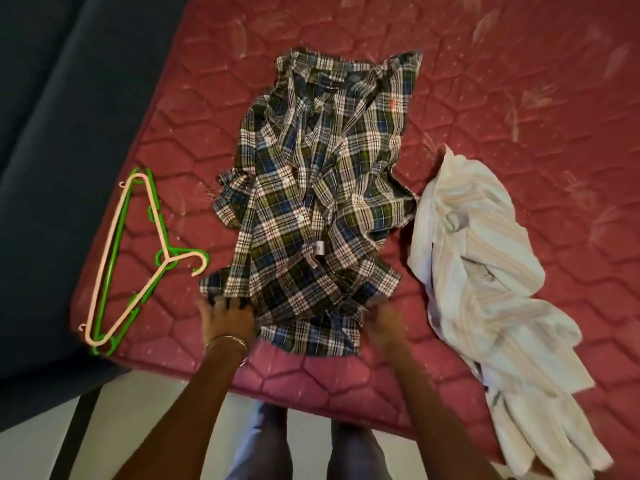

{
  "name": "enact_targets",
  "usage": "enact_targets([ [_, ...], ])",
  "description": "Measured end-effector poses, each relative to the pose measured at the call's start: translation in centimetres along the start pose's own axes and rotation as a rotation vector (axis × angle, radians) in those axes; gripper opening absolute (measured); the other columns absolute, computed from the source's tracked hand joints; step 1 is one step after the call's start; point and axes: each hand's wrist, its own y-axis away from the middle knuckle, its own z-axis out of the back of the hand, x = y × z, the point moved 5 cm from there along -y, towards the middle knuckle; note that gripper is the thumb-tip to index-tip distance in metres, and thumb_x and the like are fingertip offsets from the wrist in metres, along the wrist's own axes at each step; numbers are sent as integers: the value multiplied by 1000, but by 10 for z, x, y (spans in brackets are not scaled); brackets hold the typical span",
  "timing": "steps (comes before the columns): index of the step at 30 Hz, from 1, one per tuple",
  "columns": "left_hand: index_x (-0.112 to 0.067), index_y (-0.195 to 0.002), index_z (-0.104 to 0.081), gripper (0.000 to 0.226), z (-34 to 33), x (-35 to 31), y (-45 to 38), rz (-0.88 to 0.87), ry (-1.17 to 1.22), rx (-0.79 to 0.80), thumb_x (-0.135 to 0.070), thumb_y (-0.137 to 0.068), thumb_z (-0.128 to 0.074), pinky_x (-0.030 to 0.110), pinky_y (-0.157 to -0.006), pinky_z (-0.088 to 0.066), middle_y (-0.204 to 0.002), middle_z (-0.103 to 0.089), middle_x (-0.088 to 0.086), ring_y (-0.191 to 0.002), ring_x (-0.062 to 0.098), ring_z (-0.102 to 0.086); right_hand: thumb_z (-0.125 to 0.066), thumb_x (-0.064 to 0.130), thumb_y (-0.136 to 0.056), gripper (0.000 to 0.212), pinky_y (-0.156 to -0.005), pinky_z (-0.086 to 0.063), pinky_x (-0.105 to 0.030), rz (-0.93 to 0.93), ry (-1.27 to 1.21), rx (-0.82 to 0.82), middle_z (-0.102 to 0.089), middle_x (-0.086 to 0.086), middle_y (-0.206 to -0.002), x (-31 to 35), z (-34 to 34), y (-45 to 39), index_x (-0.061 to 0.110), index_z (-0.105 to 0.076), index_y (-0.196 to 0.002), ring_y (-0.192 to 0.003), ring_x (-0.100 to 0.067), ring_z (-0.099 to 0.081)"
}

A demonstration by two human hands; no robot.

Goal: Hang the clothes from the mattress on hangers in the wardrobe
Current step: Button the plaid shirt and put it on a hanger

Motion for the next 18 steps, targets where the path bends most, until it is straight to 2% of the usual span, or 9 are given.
enact_targets([
  [3,-22,-104,-67,49,1,-33,-5,-160,23,-137,-40,-61,-80,64,-96,-30,-103,-63,5,-105,32,-55,-79,14,-72,72,-98,-35,-40,-134,-58,-168,-48,-24,-131,25,2,-21,1,-42,-133,-122,-41,-43],
  [5,-21,-125,-54,73,4,-58,-11,-271,46,-182,-45,-62,-80,61,-100,-32,-116,-57,7,-110,30,-54,-83,28,-71,103,-109,-22,-53,-233,41,-146,-20,-18,-153,28,2,-33,12,-18,-149,-136,-43,-22],
  [7,-20,-146,-25,77,0,-78,-16,-313,59,-187,-37,-82,-64,63,-106,-20,-137,-42,11,-125,32,-43,-82,39,-70,112,-108,-15,-65,-181,188,-27,-6,-6,-159,30,2,-46,21,-7,-152,-142,-41,-9],
  [9,-17,-150,-8,76,-5,-83,-23,-309,28,-132,-22,-90,-54,60,-107,-23,-140,-41,13,-126,33,-43,-78,43,-74,95,-106,-14,-68,-143,316,48,-25,-5,-153,33,5,-54,21,-22,-147,-140,-37,-15],
  [11,-19,-151,0,82,-10,-81,-27,-377,113,-226,-12,-89,-52,50,-94,-43,-124,-57,14,-108,31,-59,-73,32,-81,62,-105,-22,-62,-114,323,-23,-51,-10,-131,30,14,-56,15,-43,-133,-130,-33,-38],
  [13,-32,-147,5,100,-18,-68,-31,-442,382,-194,-8,-79,-64,36,-61,-55,-94,-68,10,-72,26,-66,-65,17,-78,47,-92,-41,-44,-46,35,-201,-64,-13,-104,26,29,-40,11,-53,-122,-105,-35,-58],
  [14,-42,-146,9,106,-23,-60,-30,-470,533,-107,-7,-79,-65,35,-54,-53,-92,-68,8,-67,25,-65,-60,14,-74,44,-81,-44,-35,-13,-154,-333,-65,-13,-95,25,40,-23,10,-56,-117,-93,-34,-62],
  [16,-51,-145,2,94,-28,-46,-22,-551,631,19,-8,-85,-56,37,-63,-53,-110,-62,9,-81,29,-63,-51,11,-73,42,-66,-43,-31,127,-171,-579,-64,-14,-91,23,53,19,11,-57,-115,-80,-30,-62],
  [18,-46,-145,-22,70,-34,-34,-11,-608,460,86,-12,-90,-49,35,-80,-50,-130,-50,6,-102,31,-58,-43,9,-74,46,-52,-46,-34,371,260,-551,-62,-15,-82,30,37,63,18,-58,-116,-64,-30,-58],
])
